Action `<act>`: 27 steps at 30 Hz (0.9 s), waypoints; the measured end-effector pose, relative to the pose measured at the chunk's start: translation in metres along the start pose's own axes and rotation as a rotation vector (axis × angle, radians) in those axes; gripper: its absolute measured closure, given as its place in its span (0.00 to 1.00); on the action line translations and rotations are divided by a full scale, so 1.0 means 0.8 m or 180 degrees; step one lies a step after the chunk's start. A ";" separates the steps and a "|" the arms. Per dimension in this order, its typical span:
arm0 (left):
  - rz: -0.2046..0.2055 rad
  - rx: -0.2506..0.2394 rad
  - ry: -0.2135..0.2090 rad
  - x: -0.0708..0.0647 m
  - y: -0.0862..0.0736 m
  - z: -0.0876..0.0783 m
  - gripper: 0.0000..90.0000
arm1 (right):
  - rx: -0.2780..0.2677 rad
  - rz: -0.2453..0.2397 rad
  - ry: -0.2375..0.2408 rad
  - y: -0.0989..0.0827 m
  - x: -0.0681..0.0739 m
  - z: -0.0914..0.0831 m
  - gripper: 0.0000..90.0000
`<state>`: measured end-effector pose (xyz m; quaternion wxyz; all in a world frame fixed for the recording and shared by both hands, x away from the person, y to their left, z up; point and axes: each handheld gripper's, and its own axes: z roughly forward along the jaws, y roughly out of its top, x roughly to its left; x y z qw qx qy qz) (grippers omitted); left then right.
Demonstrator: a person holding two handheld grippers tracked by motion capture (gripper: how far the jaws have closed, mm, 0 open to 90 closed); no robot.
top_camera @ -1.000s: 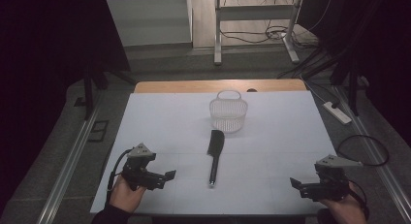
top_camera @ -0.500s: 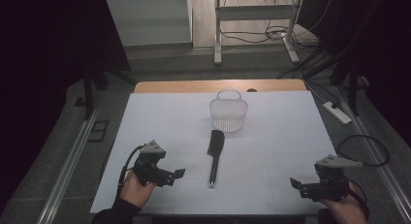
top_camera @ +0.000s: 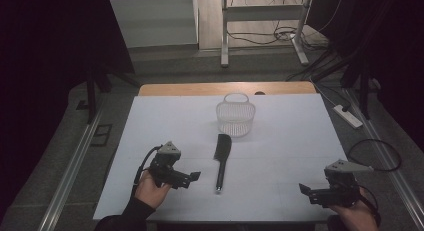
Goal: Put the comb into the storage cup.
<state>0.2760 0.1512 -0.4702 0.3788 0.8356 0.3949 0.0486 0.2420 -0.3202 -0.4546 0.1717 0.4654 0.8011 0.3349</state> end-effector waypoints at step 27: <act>0.0122 0.0104 -0.0128 -0.014 0.036 0.046 0.00 | 0.0013 -0.0002 0.0009 0.000 0.000 0.000 0.00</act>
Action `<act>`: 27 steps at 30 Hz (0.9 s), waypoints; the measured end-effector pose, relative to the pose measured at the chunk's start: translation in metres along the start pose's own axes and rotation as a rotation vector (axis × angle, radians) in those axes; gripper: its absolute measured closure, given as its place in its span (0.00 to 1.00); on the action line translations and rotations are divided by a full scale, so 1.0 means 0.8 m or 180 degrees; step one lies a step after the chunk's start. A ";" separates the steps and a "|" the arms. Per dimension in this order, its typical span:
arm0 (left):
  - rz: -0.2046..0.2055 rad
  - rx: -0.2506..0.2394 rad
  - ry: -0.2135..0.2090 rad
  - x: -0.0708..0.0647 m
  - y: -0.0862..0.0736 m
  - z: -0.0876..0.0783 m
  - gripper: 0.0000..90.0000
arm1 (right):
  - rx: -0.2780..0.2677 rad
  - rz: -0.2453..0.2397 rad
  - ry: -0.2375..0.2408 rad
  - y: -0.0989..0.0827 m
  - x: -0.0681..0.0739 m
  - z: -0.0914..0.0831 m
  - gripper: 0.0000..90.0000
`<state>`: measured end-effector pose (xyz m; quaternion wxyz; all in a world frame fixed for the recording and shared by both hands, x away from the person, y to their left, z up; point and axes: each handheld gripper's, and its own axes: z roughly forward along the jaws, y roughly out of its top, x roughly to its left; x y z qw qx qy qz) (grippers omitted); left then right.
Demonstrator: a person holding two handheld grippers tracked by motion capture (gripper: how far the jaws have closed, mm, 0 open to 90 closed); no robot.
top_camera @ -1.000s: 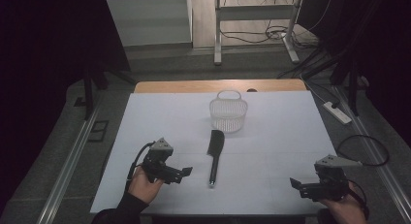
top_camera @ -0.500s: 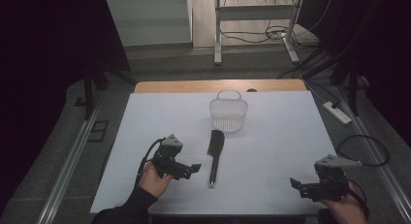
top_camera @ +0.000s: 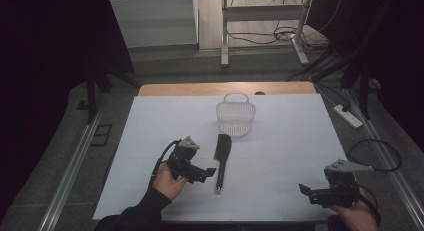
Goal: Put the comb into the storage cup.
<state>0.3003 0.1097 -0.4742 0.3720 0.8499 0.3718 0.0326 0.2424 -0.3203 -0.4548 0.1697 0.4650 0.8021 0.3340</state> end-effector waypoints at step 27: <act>0.0154 0.0132 -0.0118 -0.014 0.031 0.038 0.00 | 0.0017 -0.0004 -0.0003 0.000 0.000 0.001 0.00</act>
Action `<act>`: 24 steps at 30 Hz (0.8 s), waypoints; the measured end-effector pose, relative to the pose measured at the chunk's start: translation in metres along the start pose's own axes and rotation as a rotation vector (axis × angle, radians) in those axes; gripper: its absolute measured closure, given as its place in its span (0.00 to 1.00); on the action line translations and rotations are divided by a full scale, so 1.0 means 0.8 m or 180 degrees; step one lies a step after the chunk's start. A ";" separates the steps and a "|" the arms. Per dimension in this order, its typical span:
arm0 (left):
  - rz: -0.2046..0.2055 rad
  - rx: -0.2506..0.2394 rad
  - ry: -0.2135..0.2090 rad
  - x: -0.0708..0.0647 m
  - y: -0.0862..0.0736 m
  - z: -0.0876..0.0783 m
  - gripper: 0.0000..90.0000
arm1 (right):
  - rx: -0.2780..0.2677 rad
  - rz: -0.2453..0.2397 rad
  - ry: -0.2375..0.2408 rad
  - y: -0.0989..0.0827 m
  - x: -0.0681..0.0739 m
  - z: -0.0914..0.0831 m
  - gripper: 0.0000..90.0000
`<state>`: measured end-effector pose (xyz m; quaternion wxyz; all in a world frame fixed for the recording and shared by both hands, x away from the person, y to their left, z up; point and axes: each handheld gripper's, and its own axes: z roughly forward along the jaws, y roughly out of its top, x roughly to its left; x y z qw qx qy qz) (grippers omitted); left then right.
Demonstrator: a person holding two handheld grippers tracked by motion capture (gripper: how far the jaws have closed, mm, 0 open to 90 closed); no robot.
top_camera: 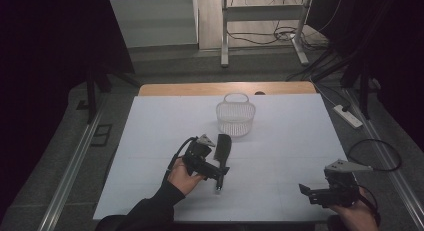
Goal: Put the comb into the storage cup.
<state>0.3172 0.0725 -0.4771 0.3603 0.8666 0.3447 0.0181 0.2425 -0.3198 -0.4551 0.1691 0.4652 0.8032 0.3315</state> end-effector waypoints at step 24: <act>0.0229 0.0274 0.0007 -0.023 0.019 0.017 0.90 | 0.0019 -0.0011 0.0001 0.000 0.000 0.001 0.00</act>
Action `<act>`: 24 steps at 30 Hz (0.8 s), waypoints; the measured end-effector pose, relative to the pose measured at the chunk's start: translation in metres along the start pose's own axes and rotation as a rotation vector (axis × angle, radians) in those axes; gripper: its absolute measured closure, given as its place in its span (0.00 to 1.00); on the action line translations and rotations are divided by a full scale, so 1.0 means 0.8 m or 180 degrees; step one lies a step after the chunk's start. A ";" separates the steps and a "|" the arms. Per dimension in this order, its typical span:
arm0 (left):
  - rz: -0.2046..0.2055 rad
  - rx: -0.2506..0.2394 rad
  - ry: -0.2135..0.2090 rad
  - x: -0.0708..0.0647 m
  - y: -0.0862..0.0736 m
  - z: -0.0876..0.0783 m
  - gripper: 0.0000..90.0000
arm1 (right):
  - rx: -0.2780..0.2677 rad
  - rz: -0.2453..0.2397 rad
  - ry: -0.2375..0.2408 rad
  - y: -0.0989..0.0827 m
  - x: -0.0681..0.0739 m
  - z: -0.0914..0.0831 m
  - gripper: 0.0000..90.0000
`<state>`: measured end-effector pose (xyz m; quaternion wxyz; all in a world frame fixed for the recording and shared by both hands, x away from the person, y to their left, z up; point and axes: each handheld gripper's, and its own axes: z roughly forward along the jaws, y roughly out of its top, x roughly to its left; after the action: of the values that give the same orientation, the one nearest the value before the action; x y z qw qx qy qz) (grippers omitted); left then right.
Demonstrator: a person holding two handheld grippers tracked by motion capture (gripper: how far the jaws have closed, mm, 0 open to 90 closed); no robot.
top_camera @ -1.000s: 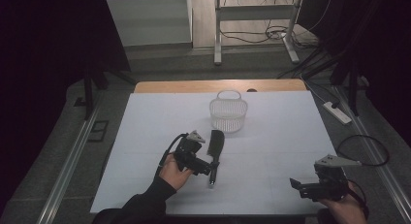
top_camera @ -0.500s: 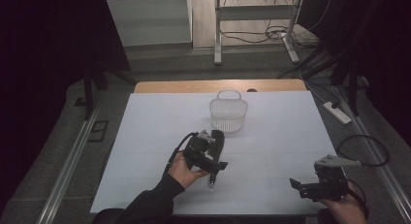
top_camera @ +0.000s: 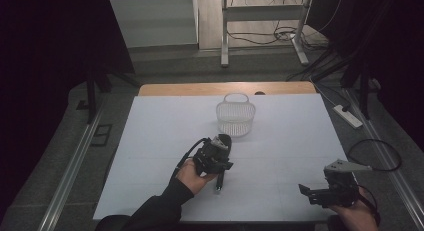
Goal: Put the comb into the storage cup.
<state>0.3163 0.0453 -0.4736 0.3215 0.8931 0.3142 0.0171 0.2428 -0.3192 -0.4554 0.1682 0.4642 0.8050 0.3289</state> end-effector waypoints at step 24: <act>-0.0103 0.0224 -0.0011 0.000 -0.016 0.041 0.98 | 0.0039 -0.0032 -0.0009 0.000 0.001 0.001 0.00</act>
<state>0.3167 0.0345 -0.5068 0.2906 0.8987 0.3285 -0.0007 0.2432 -0.3179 -0.4559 0.1681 0.4616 0.8091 0.3225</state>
